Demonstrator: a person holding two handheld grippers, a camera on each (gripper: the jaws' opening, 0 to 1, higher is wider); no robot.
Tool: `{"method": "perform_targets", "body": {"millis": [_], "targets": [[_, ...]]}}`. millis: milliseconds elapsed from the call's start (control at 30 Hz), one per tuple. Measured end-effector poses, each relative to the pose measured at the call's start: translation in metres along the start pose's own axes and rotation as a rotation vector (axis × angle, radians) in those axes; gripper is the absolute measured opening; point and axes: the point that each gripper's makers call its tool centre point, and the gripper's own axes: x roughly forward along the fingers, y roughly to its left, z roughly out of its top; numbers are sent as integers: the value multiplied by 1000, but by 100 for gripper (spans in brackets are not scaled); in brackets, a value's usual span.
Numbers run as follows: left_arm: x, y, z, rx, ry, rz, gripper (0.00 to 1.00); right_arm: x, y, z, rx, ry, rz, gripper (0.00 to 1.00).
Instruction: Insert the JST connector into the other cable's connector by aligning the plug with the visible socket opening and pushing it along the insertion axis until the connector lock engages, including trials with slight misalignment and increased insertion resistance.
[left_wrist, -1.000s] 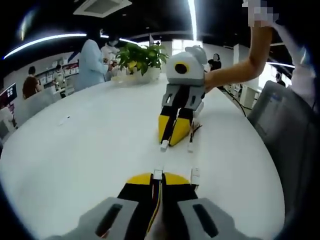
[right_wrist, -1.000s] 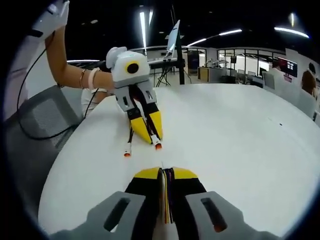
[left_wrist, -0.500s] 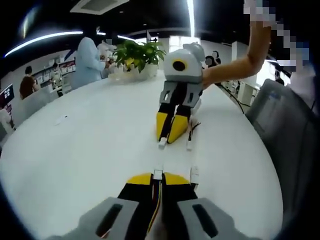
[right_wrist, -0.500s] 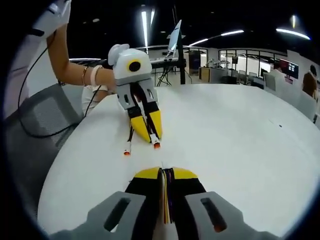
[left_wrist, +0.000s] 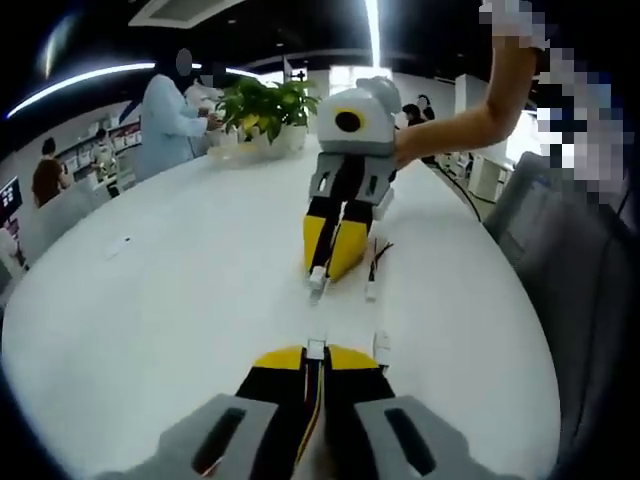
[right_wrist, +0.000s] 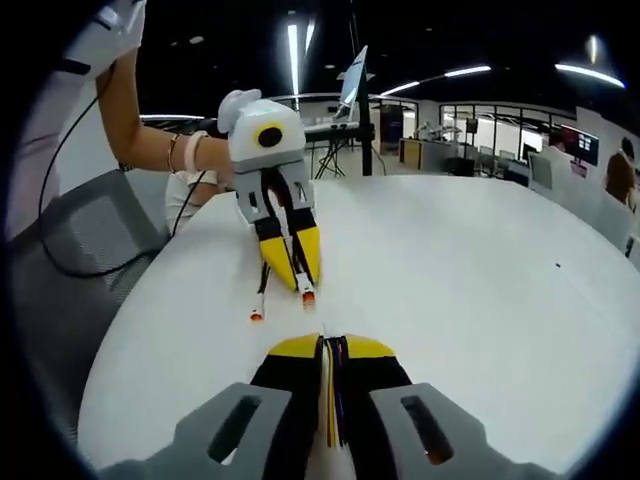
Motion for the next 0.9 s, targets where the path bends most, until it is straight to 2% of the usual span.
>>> {"method": "perform_targets", "body": {"millis": [267,567,700,900], "targets": [[-4,0,7,16,4,-10,0,-5,-2,6,-18,3,10,3],[-8,1,15,-20,-14,-17,0,-4,3,15,-56,0,30,3],[-10,1,17,-6,-2,-20,0,-4,7,21,-69,-5,36,3],[-15,1,26,-2,-16,-20,0,-2,13,30,-82,-20,44,3]]}}
